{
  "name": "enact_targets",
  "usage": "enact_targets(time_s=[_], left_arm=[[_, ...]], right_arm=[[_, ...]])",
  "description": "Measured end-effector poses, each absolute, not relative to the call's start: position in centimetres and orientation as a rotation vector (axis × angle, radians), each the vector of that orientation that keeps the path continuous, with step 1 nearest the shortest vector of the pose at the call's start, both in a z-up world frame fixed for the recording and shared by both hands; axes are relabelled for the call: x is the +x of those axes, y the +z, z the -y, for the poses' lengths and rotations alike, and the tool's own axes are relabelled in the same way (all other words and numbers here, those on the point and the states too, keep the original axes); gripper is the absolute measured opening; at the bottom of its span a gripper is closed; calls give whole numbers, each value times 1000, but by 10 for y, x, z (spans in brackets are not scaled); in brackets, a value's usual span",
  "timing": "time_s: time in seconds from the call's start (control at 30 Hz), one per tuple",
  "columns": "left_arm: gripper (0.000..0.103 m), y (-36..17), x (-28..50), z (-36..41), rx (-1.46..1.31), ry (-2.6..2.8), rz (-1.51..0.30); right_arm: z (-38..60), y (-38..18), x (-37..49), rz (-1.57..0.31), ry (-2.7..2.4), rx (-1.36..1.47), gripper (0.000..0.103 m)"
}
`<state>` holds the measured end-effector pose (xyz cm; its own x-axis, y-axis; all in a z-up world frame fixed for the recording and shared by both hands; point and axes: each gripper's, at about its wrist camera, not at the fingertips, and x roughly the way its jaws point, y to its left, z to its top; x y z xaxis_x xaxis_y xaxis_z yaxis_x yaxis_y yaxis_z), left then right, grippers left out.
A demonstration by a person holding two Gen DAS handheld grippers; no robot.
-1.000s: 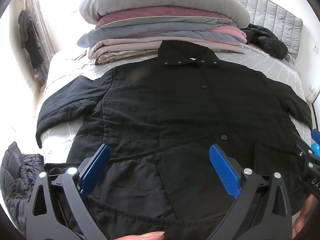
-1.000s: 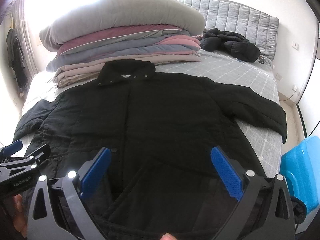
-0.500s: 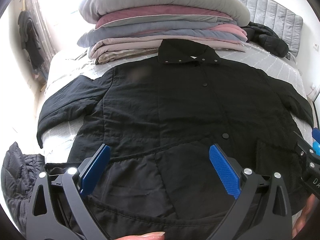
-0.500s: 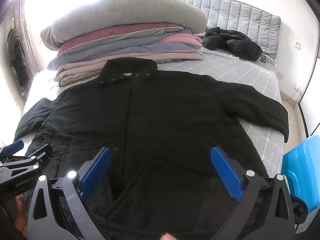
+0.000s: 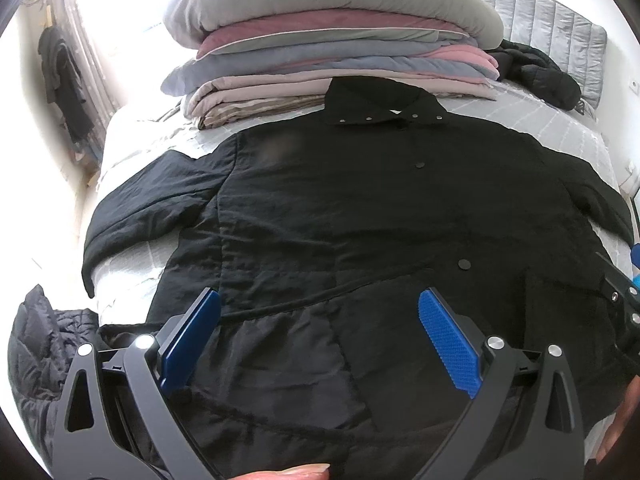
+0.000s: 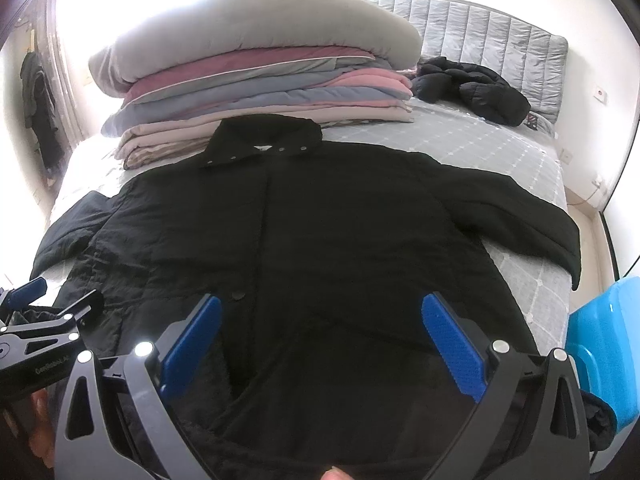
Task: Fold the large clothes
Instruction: 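Swing the right tool to the jacket's side and grasp the sleeve edge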
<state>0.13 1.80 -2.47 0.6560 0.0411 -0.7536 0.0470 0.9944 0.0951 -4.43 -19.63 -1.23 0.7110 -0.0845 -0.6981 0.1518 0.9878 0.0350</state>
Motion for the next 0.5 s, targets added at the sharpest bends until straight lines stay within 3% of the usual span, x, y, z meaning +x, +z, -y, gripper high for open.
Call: enact_targets(time_s=[0.2,0.3,0.43,0.5], left_arm=[[96,-15,0,-28,39,-45,-848],[96,-13,3,-38,-64,-98,-877],[96,-13,6,-49,-161,-122,-892],[96,-16,8,-49,-179,-120,-897]], right_arm=[[240,36,-81,-497,-90,182,97],[302,-8,-56,-809,6,457,94],[415,-4,-99,-627,1,751,94],[473,-12,-109,-621,-67,869,96]])
